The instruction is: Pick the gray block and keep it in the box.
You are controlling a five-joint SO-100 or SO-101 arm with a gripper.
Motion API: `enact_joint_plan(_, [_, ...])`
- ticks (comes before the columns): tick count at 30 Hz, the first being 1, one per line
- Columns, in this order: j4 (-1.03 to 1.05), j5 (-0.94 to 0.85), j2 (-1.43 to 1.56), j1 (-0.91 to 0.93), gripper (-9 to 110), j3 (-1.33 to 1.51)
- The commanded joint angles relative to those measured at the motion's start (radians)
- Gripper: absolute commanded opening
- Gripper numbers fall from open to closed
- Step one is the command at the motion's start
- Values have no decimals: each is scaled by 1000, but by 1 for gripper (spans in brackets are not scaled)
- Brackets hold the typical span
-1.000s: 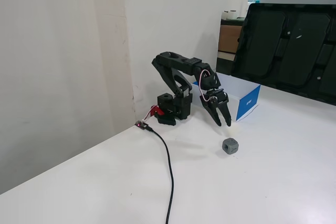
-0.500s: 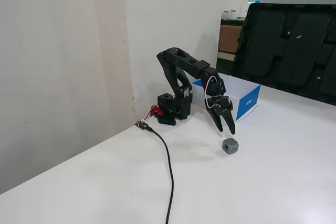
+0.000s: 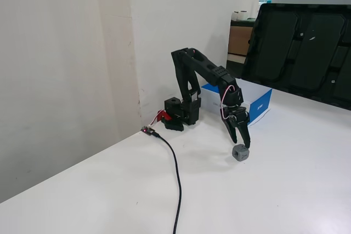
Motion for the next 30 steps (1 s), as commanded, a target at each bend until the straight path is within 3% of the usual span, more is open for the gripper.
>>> enact_joint_plan(1, [-14, 6, -29, 9, 22, -100])
enact_joint_plan(21, [-18, 6, -229, 26, 22, -192])
enact_joint_plan(30, [-18, -3, -235, 25, 15, -190])
